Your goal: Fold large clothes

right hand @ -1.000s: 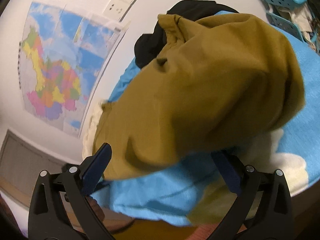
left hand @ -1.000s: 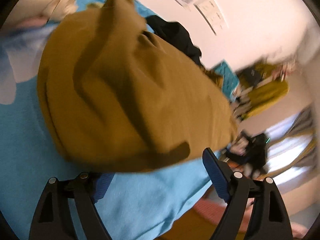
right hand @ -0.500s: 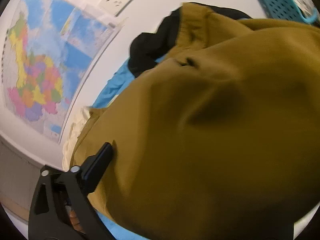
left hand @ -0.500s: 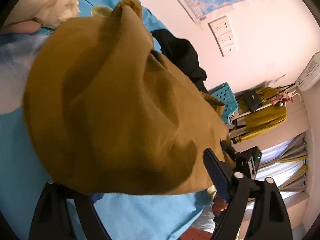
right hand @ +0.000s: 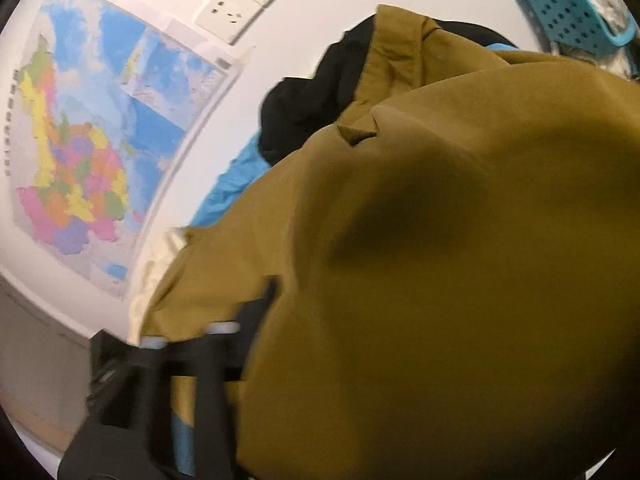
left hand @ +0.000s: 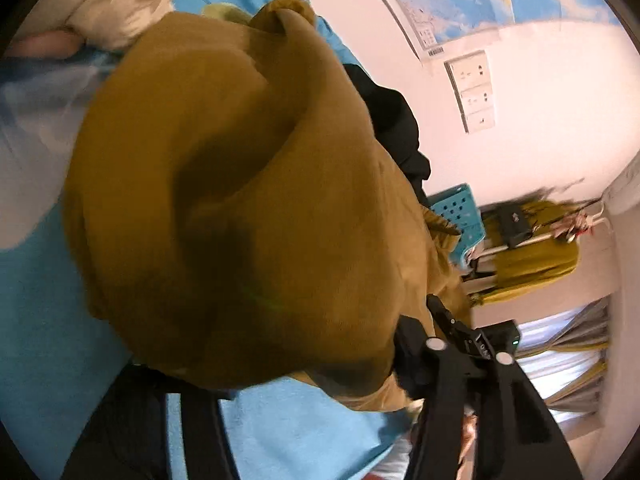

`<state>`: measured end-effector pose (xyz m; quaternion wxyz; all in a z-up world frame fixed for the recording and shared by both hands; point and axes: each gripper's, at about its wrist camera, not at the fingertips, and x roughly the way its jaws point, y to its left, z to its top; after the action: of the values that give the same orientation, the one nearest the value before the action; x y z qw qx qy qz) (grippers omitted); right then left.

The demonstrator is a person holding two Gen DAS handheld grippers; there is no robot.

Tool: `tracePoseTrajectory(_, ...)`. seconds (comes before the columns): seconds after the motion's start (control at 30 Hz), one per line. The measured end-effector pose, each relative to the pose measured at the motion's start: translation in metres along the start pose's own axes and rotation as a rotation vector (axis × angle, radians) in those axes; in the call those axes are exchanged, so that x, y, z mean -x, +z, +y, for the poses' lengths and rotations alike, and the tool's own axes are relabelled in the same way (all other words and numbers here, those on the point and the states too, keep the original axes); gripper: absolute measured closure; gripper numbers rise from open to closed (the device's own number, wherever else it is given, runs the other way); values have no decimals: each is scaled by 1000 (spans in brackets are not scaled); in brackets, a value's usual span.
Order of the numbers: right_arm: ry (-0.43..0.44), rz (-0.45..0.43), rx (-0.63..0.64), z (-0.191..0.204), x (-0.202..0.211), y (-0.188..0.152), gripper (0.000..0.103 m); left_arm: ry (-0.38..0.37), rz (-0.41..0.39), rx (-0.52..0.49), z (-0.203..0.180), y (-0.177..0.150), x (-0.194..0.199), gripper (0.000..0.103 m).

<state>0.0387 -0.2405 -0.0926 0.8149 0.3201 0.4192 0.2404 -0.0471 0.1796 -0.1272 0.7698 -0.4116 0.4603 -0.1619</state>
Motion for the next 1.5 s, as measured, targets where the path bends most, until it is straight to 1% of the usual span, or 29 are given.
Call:
tracePoseTrajectory(0.07,17,9,-1,-2,2,0,70,18,-7,-33,-5,-2,2,52)
tracePoseTrajectory(0.1,23,16,-19,-5,2,1,62,19,2,-29,-4,-1,1,50)
tracePoseTrajectory(0.13,31,19,-37,-7,1,1,59,8,10,-9,0,1,1,49)
tracePoseTrajectory(0.2,31,24,-56,-8,-3,3,36,-39,33,56,10,7,-3,41)
tracePoseTrajectory(0.23,32,22,-65,-7,-5,3,34,-58,49,73,14,11,-5,39)
tracePoseTrajectory(0.27,25,24,-55,-5,-8,3,32,-82,58,79,14,13,-7,28)
tracePoseTrajectory(0.3,10,23,-37,-2,-10,3,33,-108,66,82,14,15,-9,25)
tracePoseTrajectory(0.33,3,22,-26,-1,-12,3,36,-109,66,90,13,16,-10,25)
tracePoseTrajectory(0.37,-3,21,-12,1,-13,4,51,-95,65,73,9,17,-11,26)
tracePoseTrajectory(0.4,-10,25,3,1,-13,4,63,-70,62,42,6,17,-13,41)
tracePoseTrajectory(0.43,-7,26,14,2,-12,5,67,-26,53,-4,1,17,-14,50)
tracePoseTrajectory(0.47,7,19,44,6,-8,5,75,-24,48,-37,-4,17,-14,55)
tracePoseTrajectory(0.5,12,14,67,10,-5,6,79,-29,40,-41,-5,17,-13,62)
tracePoseTrajectory(0.53,15,11,84,15,-2,7,80,-30,37,-48,-8,17,-12,63)
tracePoseTrajectory(0.57,21,0,105,22,2,9,83,-33,23,-84,-15,18,-7,67)
tracePoseTrajectory(0.6,32,-11,126,29,7,11,84,-35,15,-104,-19,18,-4,69)
tracePoseTrajectory(0.7,47,-49,218,59,23,20,86,-55,-19,-187,-42,26,12,73)
tracePoseTrajectory(0.83,74,-90,322,102,38,42,87,-55,-89,-319,-84,47,45,74)
tracePoseTrajectory(0.9,106,-119,371,130,45,56,87,-63,-123,-357,-100,60,62,75)
tracePoseTrajectory(1.0,158,-179,460,181,51,76,87,-66,-201,-413,-124,79,96,75)
tracePoseTrajectory(1.1,233,-234,534,232,49,89,87,-64,-313,-467,-144,99,141,75)
tracePoseTrajectory(1.13,267,-250,560,251,44,93,87,-54,-368,-490,-148,106,165,75)
tracePoseTrajectory(1.17,295,-255,570,264,39,96,87,-47,-404,-496,-150,112,179,75)
tracePoseTrajectory(1.23,351,-256,607,294,26,102,87,-6,-489,-520,-147,123,217,75)
tracePoseTrajectory(1.27,388,-250,619,312,14,104,87,8,-517,-523,-145,127,228,75)
tracePoseTrajectory(1.37,471,-212,646,359,-33,104,87,94,-619,-505,-124,146,277,75)
tracePoseTrajectory(1.4,493,-195,655,375,-52,103,87,126,-643,-503,-121,152,283,75)
tracePoseTrajectory(1.43,508,-178,653,387,-67,101,87,178,-680,-495,-110,160,297,75)
tracePoseTrajectory(1.5,540,-137,655,415,-107,93,87,239,-721,-469,-93,173,315,75)
